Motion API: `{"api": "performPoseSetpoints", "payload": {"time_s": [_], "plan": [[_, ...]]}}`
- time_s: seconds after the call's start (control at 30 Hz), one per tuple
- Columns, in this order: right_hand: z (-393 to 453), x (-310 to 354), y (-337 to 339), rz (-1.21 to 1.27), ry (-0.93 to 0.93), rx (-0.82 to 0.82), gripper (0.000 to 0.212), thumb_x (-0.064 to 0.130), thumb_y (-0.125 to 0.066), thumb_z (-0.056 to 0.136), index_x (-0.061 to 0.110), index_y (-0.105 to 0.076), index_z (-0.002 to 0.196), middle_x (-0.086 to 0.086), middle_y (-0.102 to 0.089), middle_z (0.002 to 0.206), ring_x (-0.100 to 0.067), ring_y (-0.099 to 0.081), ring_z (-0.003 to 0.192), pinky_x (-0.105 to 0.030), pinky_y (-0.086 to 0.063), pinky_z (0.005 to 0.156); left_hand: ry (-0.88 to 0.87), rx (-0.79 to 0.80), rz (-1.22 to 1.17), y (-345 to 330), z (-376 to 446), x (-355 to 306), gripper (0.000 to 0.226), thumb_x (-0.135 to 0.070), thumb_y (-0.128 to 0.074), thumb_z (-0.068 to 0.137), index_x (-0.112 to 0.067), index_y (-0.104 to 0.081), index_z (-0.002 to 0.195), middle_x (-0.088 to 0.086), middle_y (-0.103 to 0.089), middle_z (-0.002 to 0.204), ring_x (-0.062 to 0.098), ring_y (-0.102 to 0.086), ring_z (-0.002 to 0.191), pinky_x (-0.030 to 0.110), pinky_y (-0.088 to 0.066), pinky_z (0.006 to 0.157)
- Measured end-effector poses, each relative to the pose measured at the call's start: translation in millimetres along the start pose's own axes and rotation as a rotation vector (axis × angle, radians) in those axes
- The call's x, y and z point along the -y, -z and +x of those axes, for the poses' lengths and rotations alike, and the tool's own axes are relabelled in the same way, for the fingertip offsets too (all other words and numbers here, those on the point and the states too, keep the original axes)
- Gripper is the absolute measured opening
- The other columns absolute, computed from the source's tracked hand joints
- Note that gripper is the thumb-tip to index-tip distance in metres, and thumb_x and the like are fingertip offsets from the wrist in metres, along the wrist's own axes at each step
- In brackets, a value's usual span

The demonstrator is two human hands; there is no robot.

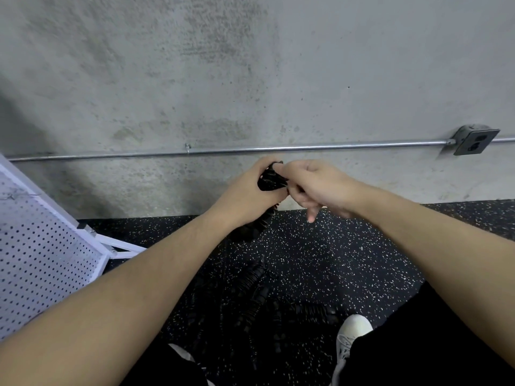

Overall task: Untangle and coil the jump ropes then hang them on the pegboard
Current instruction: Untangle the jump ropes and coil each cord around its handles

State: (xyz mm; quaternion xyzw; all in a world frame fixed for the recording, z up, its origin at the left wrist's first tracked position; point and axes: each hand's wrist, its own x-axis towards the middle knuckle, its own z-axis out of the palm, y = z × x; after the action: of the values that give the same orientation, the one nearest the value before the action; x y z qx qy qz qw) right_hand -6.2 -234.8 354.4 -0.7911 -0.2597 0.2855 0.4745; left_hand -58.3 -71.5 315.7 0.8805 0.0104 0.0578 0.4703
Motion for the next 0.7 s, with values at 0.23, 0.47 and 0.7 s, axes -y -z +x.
{"api": "performPoseSetpoints", "payload": {"time_s": [0.23,0.47,0.7], "plan": [[-2,-5,6,-0.096,0.032,0.045,0.047,0.043,-0.045,0.105,0.015,-0.057,0.069,0.002,-0.042,0.05,-0.011,-0.041,0.044,-0.025,-0.049,0.052,0.057,0.053,-0.155,-1,-8,6,0.051,-0.021,-0.08,0.086,-0.033,-0.057,0.13,-0.009,-0.07,0.1,-0.004,-0.066,0.079,0.01,-0.051,0.07],[-3,-8,11,-0.044,0.003,0.08,0.048,0.033,-0.048,0.106,0.02,-0.044,0.06,0.004,-0.036,0.049,-0.013,-0.033,0.043,-0.023,-0.039,0.048,0.162,-0.012,0.013,6,-3,8,0.063,-0.039,-0.08,0.083,-0.045,-0.052,0.139,-0.013,-0.069,0.111,0.006,-0.07,0.09,0.024,-0.054,0.085],[-1,-3,30,-0.206,-0.235,0.235,0.049,0.037,-0.047,0.105,0.021,-0.046,0.058,0.005,-0.038,0.051,-0.016,-0.034,0.043,-0.019,-0.026,0.044,0.154,-0.045,0.537,1,0,7,0.052,-0.054,-0.066,0.087,-0.043,-0.051,0.136,-0.014,-0.066,0.105,0.016,-0.063,0.093,0.038,-0.055,0.085]]}}
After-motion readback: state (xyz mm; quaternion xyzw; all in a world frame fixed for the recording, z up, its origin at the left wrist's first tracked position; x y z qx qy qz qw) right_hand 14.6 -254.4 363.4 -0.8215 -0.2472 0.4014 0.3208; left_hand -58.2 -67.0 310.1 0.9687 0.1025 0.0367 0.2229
